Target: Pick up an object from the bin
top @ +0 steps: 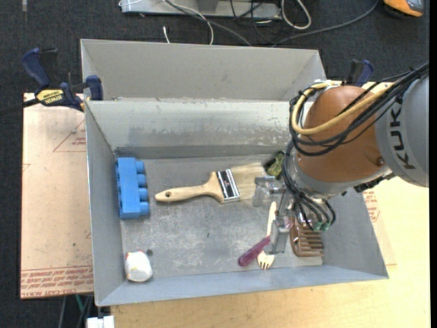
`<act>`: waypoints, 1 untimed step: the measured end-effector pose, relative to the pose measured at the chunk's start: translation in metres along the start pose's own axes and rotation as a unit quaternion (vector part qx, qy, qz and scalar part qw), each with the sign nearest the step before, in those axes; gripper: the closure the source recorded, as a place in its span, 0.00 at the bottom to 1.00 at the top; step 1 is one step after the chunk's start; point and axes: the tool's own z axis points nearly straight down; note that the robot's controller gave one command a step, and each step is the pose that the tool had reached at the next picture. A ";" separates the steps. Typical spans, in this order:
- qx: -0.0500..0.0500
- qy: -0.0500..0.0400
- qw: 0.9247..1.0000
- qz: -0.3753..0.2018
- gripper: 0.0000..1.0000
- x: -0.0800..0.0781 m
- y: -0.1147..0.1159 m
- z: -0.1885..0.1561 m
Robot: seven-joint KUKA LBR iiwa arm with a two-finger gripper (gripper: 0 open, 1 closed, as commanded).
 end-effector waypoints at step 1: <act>0.000 -0.004 1.000 0.001 0.00 -0.001 0.000 -0.004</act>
Offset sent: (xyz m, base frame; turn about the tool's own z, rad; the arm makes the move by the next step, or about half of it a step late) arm -0.0006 -0.0651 -0.1331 -0.4564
